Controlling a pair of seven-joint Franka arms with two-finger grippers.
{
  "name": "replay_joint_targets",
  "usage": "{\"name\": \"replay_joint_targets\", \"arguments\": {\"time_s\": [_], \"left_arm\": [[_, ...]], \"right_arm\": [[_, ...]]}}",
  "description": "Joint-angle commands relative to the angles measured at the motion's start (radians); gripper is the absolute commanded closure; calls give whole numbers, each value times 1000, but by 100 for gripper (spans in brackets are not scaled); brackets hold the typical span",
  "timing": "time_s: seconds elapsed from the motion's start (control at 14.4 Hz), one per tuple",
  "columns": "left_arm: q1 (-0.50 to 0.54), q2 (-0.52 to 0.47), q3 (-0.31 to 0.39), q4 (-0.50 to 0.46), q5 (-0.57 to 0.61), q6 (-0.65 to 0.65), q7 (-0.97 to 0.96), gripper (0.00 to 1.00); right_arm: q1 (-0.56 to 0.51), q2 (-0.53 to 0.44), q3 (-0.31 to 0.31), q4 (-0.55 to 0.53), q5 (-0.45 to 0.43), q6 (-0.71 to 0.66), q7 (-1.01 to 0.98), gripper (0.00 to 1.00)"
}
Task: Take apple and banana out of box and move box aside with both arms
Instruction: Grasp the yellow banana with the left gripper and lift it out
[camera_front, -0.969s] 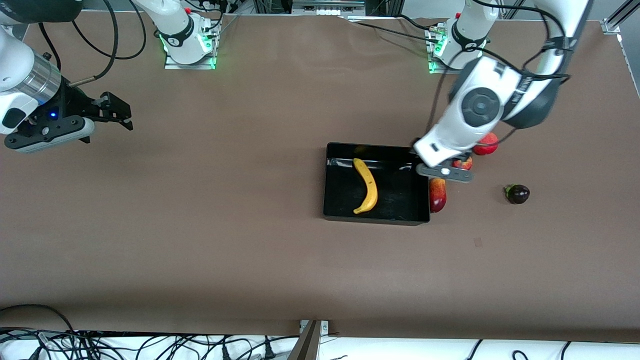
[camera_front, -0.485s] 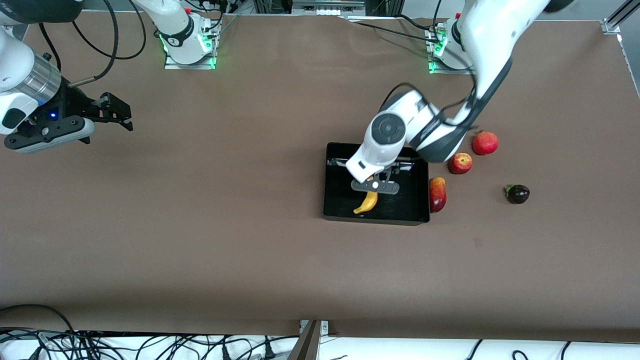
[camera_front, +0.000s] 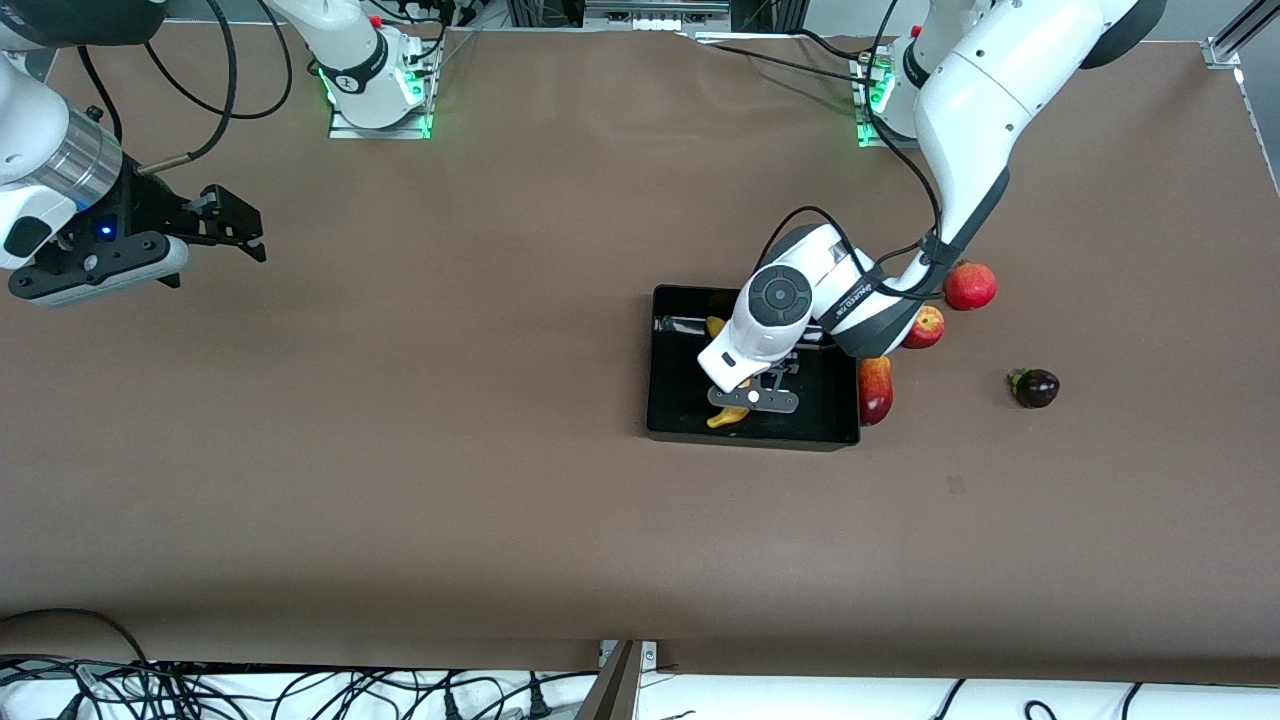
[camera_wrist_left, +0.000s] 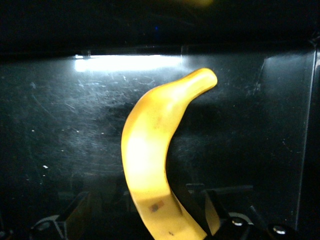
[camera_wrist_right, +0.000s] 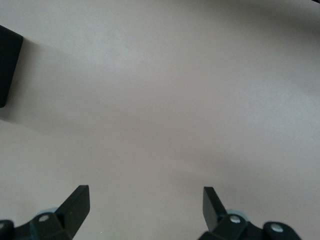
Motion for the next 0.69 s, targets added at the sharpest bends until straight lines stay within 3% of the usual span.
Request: {"name": "replay_joint_targets", "arguments": {"time_s": [0.0, 0.07, 0.14, 0.21, 0.28, 0.42, 0.62], "left_arm": [[-18, 34, 8, 15, 28, 4, -17, 1], [-20, 34, 14, 3, 28, 4, -20, 1], [-18, 34, 16, 1, 28, 4, -20, 8], [-18, 34, 16, 0, 28, 4, -20, 30], [-17, 31, 14, 0, 28, 2, -20, 59], [-11, 19, 13, 1, 28, -8, -9, 100], [-8, -24, 11, 6, 28, -19, -9, 100]], "right_arm": [[-2, -3, 1, -2, 15, 1, 1, 0], [-2, -5, 1, -2, 15, -2, 2, 0], [-2, -5, 1, -2, 15, -2, 2, 0], [-2, -5, 1, -2, 15, -2, 2, 0], [-2, -5, 1, -2, 15, -2, 2, 0], [-2, -3, 1, -2, 15, -2, 1, 0], [-2, -5, -1, -2, 15, -3, 2, 0]]}}
